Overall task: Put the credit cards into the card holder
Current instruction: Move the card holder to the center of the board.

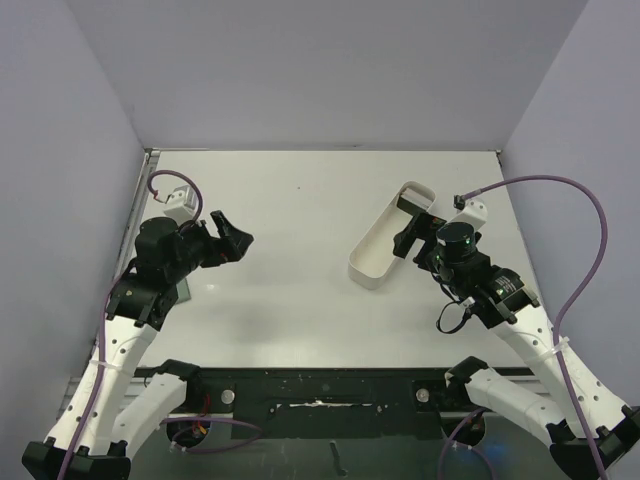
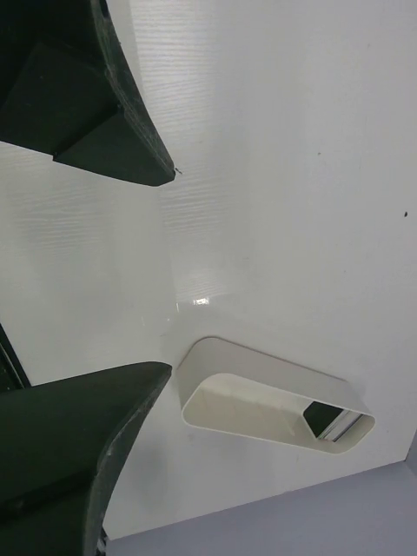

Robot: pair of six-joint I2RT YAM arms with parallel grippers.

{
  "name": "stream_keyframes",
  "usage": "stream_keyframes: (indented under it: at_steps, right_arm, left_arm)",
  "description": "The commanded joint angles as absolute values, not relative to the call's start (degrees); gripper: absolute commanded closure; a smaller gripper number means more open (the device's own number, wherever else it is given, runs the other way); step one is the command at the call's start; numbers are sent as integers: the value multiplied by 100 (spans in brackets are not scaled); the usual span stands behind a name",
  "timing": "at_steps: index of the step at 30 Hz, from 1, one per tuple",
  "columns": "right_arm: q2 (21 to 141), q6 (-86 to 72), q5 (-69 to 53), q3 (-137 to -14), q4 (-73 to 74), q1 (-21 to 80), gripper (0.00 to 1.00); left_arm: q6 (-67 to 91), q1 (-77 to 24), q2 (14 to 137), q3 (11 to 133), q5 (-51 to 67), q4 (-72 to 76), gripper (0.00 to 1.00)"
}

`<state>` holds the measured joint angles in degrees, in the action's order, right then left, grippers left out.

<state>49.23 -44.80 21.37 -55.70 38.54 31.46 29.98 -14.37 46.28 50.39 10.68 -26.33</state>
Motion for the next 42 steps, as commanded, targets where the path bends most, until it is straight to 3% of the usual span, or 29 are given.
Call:
stream_keyframes:
  at_steps: [1,11,17,21,27,36,42]
  right_arm:
    - [4790,-4426,2124,-5609,3547,3112,2]
    - [4809,-4288,2074,-5607,3576,3119,2]
    - [4792,-4135,2028,-5624,3581,3121,2]
    - [4719,-4045,1991,-5612,3528,3116,2]
    - [4626,-3962,1663,-5514,3328,3120,2]
    - [4507,-3791,1624,-5540,3375,3120,2]
    - [4375,-3788,1588,-5379,3318,3120,2]
  left_arm:
    - [2860,-1386,4558,5265,861,-2357,16]
    - [3260,-1388,5083,5413,-454,-2591,18]
    - [4087,-1092,5673,5284,-1931,-2827,22]
    - [4619,-179,6137,5151,-1960,-2804,29]
    - [5433,846,6887,4976,-2161,-2826,29]
    - [6061,940,7485,4831,-3180,-3046,24]
    - [6016,913,7888,4609,-2962,-2644,23]
